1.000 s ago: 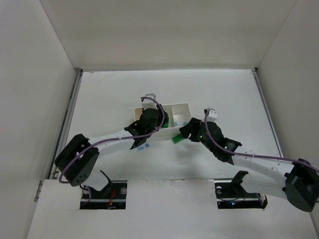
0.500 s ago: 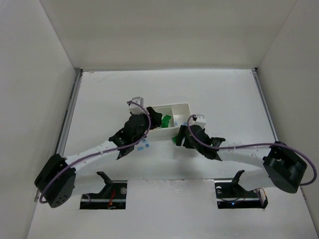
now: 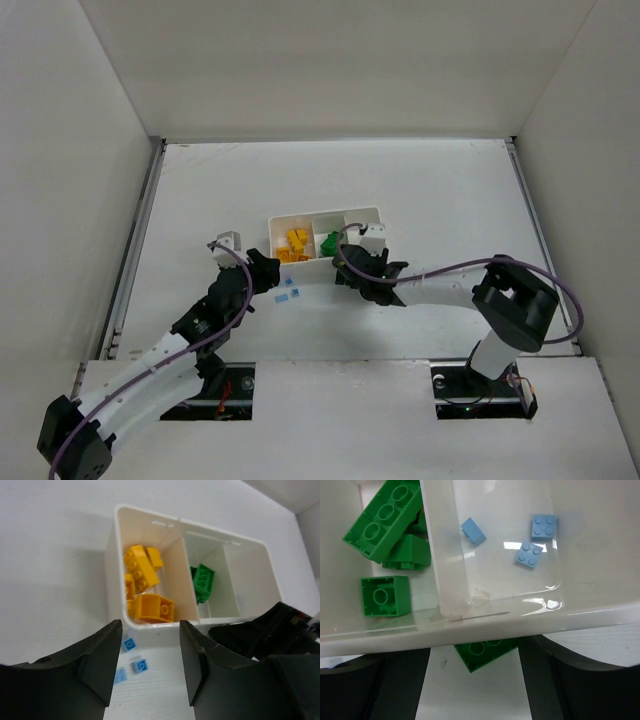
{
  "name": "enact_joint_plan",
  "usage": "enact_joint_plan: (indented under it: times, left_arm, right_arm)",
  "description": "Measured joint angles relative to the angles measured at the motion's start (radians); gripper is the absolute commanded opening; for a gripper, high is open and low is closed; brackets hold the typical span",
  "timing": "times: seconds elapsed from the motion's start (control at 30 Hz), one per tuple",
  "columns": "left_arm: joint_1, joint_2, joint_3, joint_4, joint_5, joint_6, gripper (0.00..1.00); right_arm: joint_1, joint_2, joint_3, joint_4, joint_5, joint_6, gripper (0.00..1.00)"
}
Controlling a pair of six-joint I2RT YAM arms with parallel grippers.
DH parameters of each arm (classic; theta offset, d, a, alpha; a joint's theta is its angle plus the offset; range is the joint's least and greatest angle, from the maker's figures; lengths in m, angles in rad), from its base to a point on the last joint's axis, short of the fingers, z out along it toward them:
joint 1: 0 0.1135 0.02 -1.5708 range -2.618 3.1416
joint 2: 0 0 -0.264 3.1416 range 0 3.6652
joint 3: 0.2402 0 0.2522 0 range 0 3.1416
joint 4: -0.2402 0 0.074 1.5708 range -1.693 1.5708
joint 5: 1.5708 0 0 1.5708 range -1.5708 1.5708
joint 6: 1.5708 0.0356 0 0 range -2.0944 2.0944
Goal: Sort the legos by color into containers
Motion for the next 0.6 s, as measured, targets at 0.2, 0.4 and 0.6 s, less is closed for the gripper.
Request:
enact_joint_plan:
  times: [0.2, 0.4, 0.6]
  left_arm:
    - [0.018, -0.054, -0.042, -0.129, -0.018, -0.039, 0.43]
    - [0.020, -0.018, -0.053, -0.166, -0.020, -0.060, 0.41]
    - [0.019, 0.002, -0.053, -0.172, -0.019, -0.074, 0.40]
  right_arm:
    - [0.042, 0.031, 0.027, -0.089, 0.114, 0.008, 0.72]
    - [0.058, 0.031, 0.027, -0.155, 0.174, 0.010, 0.73]
    - [0.062, 0.031, 0.027, -0.201, 0.202, 0.015, 0.84]
